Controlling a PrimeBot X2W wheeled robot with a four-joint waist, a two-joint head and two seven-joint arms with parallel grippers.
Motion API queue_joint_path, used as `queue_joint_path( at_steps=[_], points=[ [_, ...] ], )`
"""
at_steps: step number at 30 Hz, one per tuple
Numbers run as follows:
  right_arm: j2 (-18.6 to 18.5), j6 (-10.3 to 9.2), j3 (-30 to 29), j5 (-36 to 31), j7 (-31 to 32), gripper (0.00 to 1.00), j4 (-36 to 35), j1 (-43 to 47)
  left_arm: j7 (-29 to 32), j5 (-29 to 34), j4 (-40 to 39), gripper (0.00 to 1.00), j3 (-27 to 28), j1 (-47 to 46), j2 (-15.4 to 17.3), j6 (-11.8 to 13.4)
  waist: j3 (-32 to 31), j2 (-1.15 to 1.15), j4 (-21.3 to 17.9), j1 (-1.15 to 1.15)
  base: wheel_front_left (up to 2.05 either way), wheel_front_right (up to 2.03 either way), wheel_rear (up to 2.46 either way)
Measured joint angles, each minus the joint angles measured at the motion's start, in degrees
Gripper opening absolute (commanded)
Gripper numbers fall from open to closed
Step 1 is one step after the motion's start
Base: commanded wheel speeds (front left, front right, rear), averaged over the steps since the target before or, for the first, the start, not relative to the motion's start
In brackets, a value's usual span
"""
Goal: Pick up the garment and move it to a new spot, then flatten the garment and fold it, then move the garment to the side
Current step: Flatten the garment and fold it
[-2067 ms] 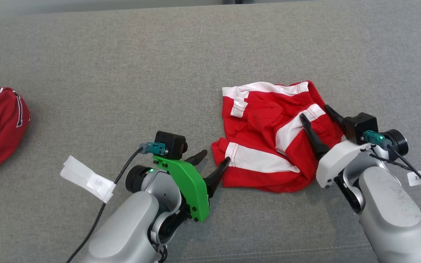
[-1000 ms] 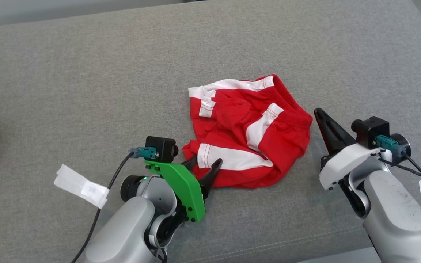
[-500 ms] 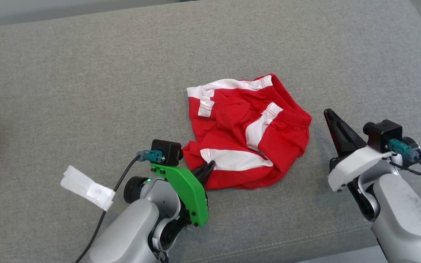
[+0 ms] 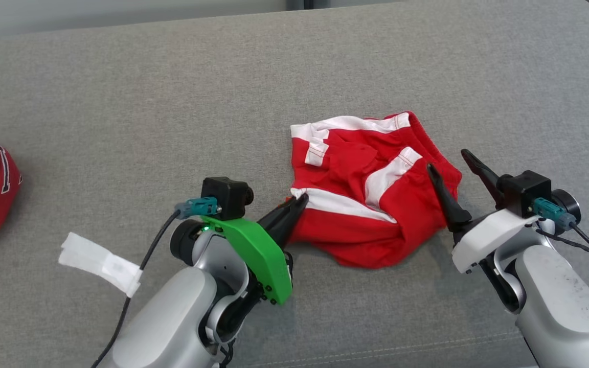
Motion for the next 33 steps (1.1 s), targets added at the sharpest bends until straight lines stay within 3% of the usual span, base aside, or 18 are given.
queue_joint_path(
  at_steps=[12,21,33],
  points=[
    [0.0,0.0,2.5,0.6,0.1,1.0,-0.1,0.0,-1.8,1.7,-9.6,0.0,3.4,0.9,5.5,1.3,-1.7,0.0,4.9,0.0,0.0,0.0,0.0],
    [-0.7,0.0,2.3,2.3,1.9,1.0,-0.5,0.6,1.7,-3.4,-12.7,0.0,1.5,14.1,6.5,3.1,-2.9,0.0,7.3,0.0,0.0,0.0,0.0],
    [-3.6,0.01,1.5,5.8,14.0,1.0,3.2,-3.1,2.9,-3.4,-14.8,0.0,1.5,18.4,9.3,4.0,-2.7,0.0,9.1,0.0,0.0,0.0,0.0]
  ],
)
